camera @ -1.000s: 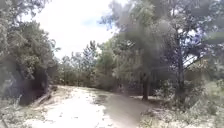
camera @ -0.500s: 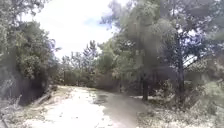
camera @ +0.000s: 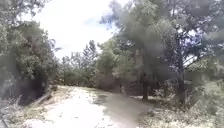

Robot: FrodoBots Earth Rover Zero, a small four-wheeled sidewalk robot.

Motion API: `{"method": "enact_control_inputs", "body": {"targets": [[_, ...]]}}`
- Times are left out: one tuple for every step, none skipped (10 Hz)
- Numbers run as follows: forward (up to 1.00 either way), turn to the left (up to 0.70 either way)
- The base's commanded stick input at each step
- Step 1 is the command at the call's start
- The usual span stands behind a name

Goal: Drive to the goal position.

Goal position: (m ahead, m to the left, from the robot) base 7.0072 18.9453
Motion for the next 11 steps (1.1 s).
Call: {"method": "enact_control_inputs", "body": {"targets": [[0.70, 0.00], [0.70, 0.00], [0.70, 0.00], [0.70, 0.00], [0.70, 0.00], [0.70, 0.00], [0.70, 0.00], [0.70, 0.00], [0.70, 0.00], [0.53, 0.00], [0.00, 0.00]]}}
